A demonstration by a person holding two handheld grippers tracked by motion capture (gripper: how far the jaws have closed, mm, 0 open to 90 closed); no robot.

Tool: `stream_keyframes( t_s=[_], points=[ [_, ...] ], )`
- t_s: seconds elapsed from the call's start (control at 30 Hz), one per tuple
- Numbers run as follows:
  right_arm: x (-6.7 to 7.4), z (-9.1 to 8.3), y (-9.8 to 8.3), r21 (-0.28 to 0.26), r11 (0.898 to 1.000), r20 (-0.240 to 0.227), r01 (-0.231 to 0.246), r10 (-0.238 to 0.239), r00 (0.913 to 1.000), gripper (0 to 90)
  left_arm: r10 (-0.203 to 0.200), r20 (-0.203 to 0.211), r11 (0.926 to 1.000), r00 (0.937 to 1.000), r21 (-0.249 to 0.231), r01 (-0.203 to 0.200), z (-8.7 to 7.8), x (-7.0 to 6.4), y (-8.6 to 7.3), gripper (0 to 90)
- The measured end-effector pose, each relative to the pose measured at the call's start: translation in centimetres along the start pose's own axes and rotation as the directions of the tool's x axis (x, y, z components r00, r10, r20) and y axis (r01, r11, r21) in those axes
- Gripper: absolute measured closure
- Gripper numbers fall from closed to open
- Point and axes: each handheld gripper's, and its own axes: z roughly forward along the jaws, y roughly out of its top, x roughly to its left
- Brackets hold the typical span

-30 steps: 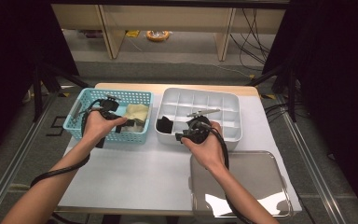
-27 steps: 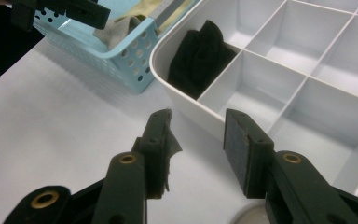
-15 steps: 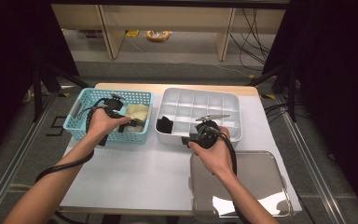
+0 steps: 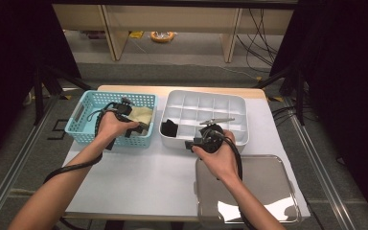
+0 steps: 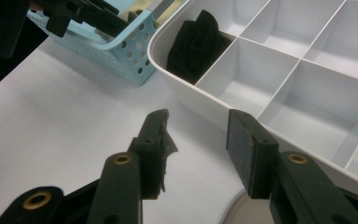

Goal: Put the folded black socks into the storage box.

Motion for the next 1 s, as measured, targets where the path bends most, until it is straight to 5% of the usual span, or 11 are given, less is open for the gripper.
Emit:
stream_keyframes(
  t_s=[0.1, 0.2, 0.33, 0.53, 0.63, 0.73, 0.87, 1.0],
  points=[
    [0.0, 0.0, -0.1, -0.020, 1.000, 0.001, -0.013, 0.013, 0.9999, 58.5, 0.020, -0.014, 0.9996, 0.9997, 0.022, -0.020, 0.2, 0.3, 0.1, 38.6],
    [0.1, -0.2, -0.1, 0.012, 0.999, -0.001, -0.047, 0.047, 0.9989, 58.5, -0.009, -0.011, 0.9988, 0.9999, 0.048, 0.009, 0.4, 0.3, 0.1, 46.0],
    [0.0, -0.2, -0.1, 0.009, 0.999, -0.010, -0.045, 0.045, 0.9989, 58.5, 0.031, -0.038, 0.9967, 0.9988, 0.077, -0.028, 0.2, 0.6, 0.3, 63.6],
    [0.1, -0.2, -0.1, -0.007, 0.999, -0.003, -0.052, 0.052, 0.9986, 58.5, 0.022, -0.018, 0.9964, 0.9996, 0.082, -0.021, 0.0, 1.0, 0.4, 82.3],
    [0.1, -0.2, -0.2, -0.005, 0.999, -0.019, -0.055, 0.054, 0.9983, 58.5, 0.024, -0.014, 0.9970, 0.9996, 0.073, -0.023, -0.3, 1.0, 0.3, 84.9],
    [-0.2, -0.1, -0.2, -0.024, 1.000, 0.004, -0.007, 0.007, 1.0000, 58.4, 0.015, -0.003, 0.9984, 0.9999, 0.055, -0.015, -0.8, 1.0, 0.1, 85.5],
    [0.0, -0.1, -0.3, -0.005, 0.999, 0.000, -0.048, 0.048, 0.9988, 58.4, 0.025, 0.008, 0.9992, 0.9997, 0.031, -0.025, -1.7, 1.0, -0.3, 85.8],
    [-0.1, -0.1, -0.2, 0.017, 0.999, -0.002, -0.039, 0.039, 0.9992, 58.4, 0.041, 0.007, 0.9991, 0.9991, 0.010, -0.041, -2.8, 0.9, -0.6, 85.9]
  ],
)
